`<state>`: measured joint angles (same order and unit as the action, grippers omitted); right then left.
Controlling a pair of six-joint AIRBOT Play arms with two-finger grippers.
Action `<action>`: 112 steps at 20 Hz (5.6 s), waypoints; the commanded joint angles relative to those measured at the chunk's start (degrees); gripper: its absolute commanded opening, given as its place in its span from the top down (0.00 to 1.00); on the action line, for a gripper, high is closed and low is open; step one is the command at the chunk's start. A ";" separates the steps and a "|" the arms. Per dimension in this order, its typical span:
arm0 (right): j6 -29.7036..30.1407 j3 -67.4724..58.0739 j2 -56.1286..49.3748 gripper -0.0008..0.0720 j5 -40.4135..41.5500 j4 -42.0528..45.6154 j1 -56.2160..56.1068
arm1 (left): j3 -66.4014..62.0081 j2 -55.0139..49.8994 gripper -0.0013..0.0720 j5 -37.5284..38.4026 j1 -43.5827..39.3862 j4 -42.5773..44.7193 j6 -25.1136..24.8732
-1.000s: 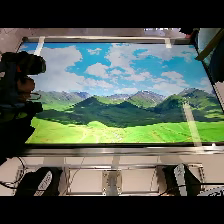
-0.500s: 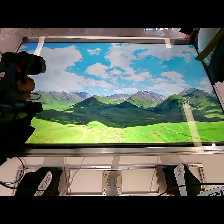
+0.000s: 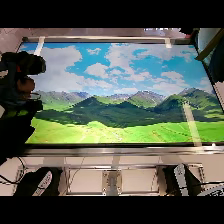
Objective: Fold the clothes and pants, and hang the long-sleeved shirts on hangers.
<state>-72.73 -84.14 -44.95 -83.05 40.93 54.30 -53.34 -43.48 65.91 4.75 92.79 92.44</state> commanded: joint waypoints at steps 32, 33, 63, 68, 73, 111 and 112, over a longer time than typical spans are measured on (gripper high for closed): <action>-2.19 0.00 -0.15 0.45 -0.20 -1.27 -12.24 | -21.88 -36.02 0.96 9.27 44.72 -14.40 -19.80; -2.19 0.00 -0.15 0.45 -0.09 -1.40 -12.24 | -22.34 -34.77 0.96 9.18 44.72 -18.29 -19.80; 0.79 0.02 -10.34 0.46 10.23 29.70 -12.15 | -67.06 -75.84 0.96 -34.27 -54.86 -75.30 -25.20; 5.88 0.24 -16.72 0.46 5.03 24.06 -12.17 | -66.86 -70.53 0.25 -18.34 -39.52 -75.30 -25.07; 11.02 8.76 -17.18 0.46 2.80 13.22 -12.20 | -63.30 -61.55 0.66 12.70 -17.03 -74.77 -20.83; 17.31 21.88 -9.77 0.93 3.10 29.51 -11.85 | 12.81 2.03 0.24 6.60 42.95 -48.17 -16.59; 17.42 22.95 -10.36 0.93 3.48 29.62 -9.38 | 12.81 2.03 0.24 5.07 42.95 -49.68 -16.59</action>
<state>-55.24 -59.27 -55.51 -79.42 68.10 37.32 -40.56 -41.39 74.13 47.64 50.41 75.68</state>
